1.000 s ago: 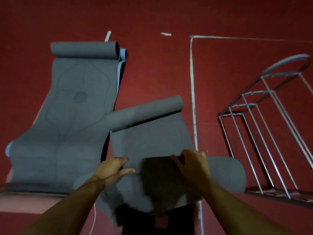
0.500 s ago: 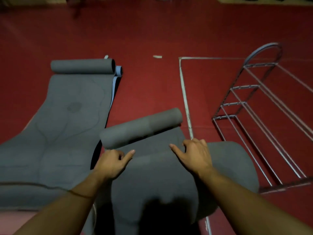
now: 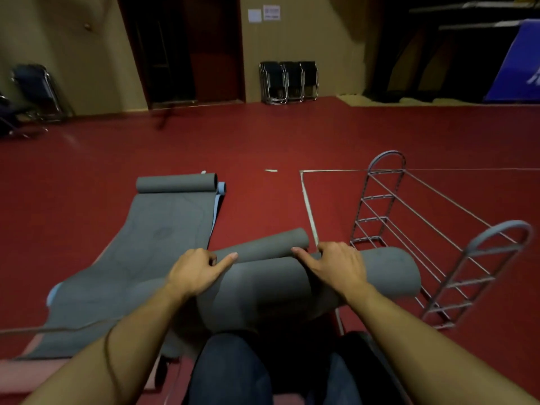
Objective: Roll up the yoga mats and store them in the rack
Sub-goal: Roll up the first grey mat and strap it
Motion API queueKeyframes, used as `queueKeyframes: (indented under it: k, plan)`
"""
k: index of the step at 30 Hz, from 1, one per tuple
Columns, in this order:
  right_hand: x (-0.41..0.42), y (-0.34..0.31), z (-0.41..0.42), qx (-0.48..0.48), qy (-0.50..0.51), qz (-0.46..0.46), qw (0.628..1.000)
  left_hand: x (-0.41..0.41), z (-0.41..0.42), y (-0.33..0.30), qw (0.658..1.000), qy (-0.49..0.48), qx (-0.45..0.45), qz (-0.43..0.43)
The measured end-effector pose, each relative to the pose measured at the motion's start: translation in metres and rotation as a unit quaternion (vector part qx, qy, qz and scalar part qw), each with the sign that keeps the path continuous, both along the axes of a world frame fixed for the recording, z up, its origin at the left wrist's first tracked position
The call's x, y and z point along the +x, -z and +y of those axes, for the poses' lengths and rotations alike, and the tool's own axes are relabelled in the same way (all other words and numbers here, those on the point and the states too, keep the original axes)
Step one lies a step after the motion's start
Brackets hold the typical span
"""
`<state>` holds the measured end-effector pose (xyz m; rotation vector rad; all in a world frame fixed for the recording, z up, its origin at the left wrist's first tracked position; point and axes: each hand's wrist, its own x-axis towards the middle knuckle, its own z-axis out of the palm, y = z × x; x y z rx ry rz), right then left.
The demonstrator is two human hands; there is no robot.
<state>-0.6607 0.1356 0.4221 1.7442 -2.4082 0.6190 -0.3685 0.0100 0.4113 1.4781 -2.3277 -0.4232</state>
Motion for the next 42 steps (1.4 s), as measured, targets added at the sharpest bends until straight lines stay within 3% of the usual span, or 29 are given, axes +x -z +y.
queueKeyframes:
  k: [4, 12, 21, 29, 31, 35, 38, 42]
  plan:
    - [0.016, -0.014, 0.042, 0.062, -0.005, 0.003, 0.998, 0.024, 0.054, -0.005, 0.999, 0.023, 0.043, -0.02]
    - [0.036, 0.002, 0.133, 0.221, -0.041, -0.092, 0.97, 0.05, 0.14, 0.008, 0.968, 0.072, 0.24, -0.007]
    - [0.042, 0.012, 0.202, 0.189, -0.09, -0.143, 0.967, 0.069, 0.191, 0.025, 0.953, 0.086, 0.289, 0.018]
    - [0.062, 0.029, 0.205, 0.285, -0.076, -0.18, 0.938, 0.08, 0.211, 0.041, 0.957, 0.072, 0.28, -0.029]
    - [0.064, 0.046, 0.203, 0.29, -0.046, -0.169, 0.941, 0.078, 0.21, 0.057, 0.963, 0.063, 0.264, -0.005]
    - [0.065, 0.069, 0.206, 0.221, -0.008, -0.084, 0.972, 0.071, 0.211, 0.074, 0.993, 0.025, 0.102, -0.054]
    - [0.068, 0.08, 0.217, 0.142, -0.016, -0.049, 0.989, 0.067, 0.216, 0.08, 0.995, 0.097, 0.01, -0.011]
    - [0.055, 0.101, 0.22, -0.012, -0.099, -0.036, 0.994, 0.072, 0.212, 0.105, 0.978, 0.192, -0.079, 0.016]
